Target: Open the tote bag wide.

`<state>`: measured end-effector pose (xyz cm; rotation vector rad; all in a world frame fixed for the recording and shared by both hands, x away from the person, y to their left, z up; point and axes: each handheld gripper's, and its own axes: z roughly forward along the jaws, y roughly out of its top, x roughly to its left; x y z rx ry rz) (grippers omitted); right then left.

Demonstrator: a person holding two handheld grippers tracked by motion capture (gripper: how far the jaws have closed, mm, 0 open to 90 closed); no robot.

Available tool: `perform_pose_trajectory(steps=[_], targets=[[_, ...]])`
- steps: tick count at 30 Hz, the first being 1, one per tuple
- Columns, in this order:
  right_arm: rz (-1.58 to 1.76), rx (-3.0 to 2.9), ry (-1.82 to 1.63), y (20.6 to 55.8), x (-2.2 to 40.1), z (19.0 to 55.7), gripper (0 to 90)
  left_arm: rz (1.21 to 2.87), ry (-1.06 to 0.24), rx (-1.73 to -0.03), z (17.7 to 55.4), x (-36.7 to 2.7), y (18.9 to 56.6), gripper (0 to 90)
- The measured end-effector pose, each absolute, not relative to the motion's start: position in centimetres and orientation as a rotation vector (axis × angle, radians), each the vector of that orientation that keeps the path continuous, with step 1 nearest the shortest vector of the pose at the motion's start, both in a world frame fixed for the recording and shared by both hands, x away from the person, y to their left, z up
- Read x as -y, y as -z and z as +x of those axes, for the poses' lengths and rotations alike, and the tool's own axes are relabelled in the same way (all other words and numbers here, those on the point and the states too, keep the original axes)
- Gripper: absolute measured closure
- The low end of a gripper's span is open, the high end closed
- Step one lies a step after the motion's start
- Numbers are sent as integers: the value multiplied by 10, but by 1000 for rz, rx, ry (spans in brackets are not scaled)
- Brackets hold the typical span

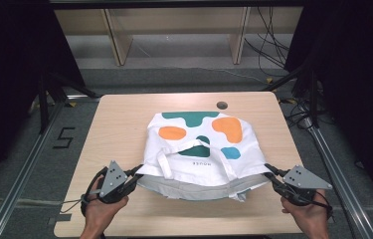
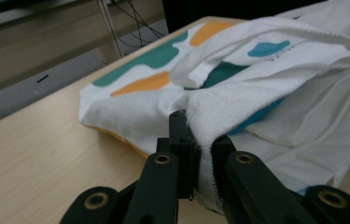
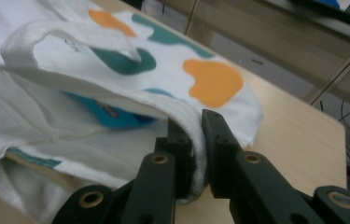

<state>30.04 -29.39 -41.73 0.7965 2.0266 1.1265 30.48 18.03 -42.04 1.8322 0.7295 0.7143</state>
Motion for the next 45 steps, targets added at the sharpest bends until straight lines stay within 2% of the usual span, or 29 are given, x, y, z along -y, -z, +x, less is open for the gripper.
perform_pose_trajectory(steps=[11, 23, 27, 32, 37, 45], targets=[[713, -1843, -1265, 339, 296, 299, 840, 1649, -781, -639, 298, -189, 346, 864], [636, -1775, -1309, 288, 307, 289, 851, 1539, -821, -551, 290, -179, 296, 868], [606, -1757, -1286, 268, 309, 285, 859, 1508, -797, -520, 291, -173, 283, 869], [586, -1766, -1266, 248, 309, 294, 873, 1501, -725, -585, 310, -173, 287, 868], [615, -1791, -1238, 251, 306, 322, 874, 1492, -682, -659, 332, -183, 301, 867], [604, -1866, -1221, 258, 296, 334, 874, 1520, -649, -687, 340, -197, 322, 866]])
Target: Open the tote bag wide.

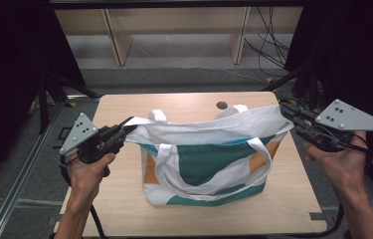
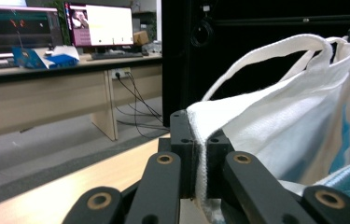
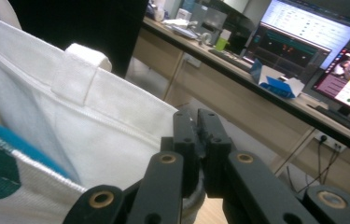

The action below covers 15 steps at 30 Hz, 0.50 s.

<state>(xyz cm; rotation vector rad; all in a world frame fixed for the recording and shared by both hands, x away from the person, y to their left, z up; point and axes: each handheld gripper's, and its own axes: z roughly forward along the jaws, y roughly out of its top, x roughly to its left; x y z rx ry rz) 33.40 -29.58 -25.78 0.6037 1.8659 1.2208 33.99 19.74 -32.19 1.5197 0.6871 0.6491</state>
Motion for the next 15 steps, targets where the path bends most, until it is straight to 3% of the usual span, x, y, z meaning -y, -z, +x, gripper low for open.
perform_pose_trajectory(steps=[15], targets=[[630, -1969, -1132, 307, 287, 335, 874, 1662, -592, -739, 346, -199, 367, 860]])
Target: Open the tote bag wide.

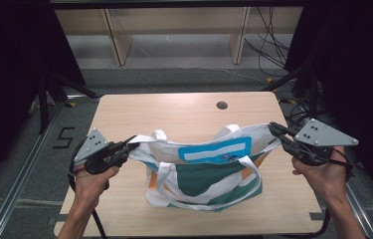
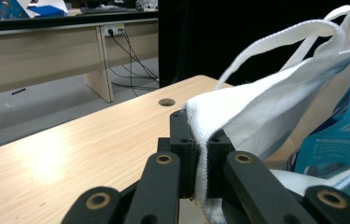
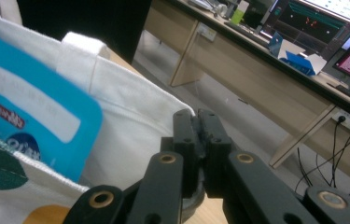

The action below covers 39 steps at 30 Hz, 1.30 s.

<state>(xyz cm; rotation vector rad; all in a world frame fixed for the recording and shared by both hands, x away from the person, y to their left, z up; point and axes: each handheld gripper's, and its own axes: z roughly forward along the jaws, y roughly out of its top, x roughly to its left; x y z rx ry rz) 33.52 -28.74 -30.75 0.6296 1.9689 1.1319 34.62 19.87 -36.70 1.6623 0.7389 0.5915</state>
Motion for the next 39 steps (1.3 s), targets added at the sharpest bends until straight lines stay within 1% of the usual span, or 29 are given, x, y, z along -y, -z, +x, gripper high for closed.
perform_pose_trajectory(steps=[5, 11, 18, 23, 25, 28, 31, 32, 33, 35, 37, 38, 39], targets=[[660, -1988, -1113, 320, 292, 339, 873, 1716, -583, -758, 354, -192, 378, 859], [707, -2038, -1063, 348, 298, 345, 873, 1831, -500, -803, 363, -178, 415, 855], [771, -2067, -1060, 386, 304, 350, 873, 1906, -417, -827, 365, -169, 446, 849], [769, -2058, -1058, 397, 306, 344, 872, 1935, -412, -815, 360, -164, 457, 847], [772, -2065, -1056, 400, 307, 341, 872, 1975, -406, -803, 358, -162, 465, 843], [766, -2087, -1040, 407, 306, 339, 872, 1976, -356, -829, 356, -160, 477, 840], [784, -2111, -1042, 415, 307, 339, 872, 1998, -340, -832, 353, -153, 486, 839], [788, -2122, -1038, 417, 308, 338, 871, 2040, -357, -816, 353, -154, 485, 838], [792, -2125, -1046, 418, 308, 338, 871, 2015, -345, -823, 353, -152, 487, 838], [805, -2141, -1041, 423, 308, 338, 871, 2069, -369, -785, 354, -154, 486, 838], [803, -2162, -1025, 428, 309, 338, 871, 2025, -346, -822, 352, -150, 492, 838], [810, -2173, -1028, 430, 309, 337, 871, 2053, -348, -810, 352, -150, 493, 837], [801, -2162, -1032, 432, 309, 338, 871, 2045, -342, -818, 351, -148, 495, 837]])
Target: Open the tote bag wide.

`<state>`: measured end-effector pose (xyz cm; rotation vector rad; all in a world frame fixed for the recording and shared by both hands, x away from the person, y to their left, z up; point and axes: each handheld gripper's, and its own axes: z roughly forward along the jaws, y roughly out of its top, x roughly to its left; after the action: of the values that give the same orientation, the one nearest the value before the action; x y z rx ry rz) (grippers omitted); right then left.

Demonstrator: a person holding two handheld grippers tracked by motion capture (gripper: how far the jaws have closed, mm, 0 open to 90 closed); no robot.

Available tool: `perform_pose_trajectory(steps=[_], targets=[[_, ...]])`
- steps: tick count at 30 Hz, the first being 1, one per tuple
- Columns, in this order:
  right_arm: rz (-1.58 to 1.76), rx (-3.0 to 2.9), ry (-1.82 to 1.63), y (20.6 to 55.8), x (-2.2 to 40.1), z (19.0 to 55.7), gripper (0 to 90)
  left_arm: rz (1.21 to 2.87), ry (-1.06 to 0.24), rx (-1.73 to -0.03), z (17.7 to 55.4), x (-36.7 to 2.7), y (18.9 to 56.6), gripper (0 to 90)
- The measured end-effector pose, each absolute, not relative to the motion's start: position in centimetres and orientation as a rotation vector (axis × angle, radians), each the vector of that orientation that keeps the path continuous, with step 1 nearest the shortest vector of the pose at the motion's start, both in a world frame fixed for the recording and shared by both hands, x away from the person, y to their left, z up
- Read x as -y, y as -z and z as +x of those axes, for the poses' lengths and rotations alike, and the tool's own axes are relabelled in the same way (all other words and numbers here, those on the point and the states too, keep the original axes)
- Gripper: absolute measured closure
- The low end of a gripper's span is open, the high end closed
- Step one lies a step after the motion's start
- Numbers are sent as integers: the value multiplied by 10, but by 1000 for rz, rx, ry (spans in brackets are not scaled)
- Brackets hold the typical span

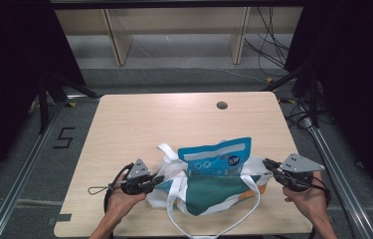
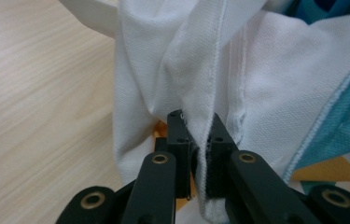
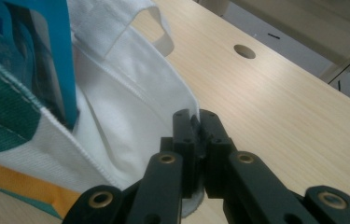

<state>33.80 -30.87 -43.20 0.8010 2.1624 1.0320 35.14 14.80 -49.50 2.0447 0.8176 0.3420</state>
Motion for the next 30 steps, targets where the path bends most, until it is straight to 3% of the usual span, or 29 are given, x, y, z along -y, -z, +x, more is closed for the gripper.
perform_pose_trajectory(steps=[7, 30], targets=[[808, -2255, -982, 450, 303, 337, 871, 2153, -349, -764, 351, -144, 504, 838], [811, -2444, -863, 494, 286, 348, 875, 2166, -339, -769, 355, -141, 513, 836]])
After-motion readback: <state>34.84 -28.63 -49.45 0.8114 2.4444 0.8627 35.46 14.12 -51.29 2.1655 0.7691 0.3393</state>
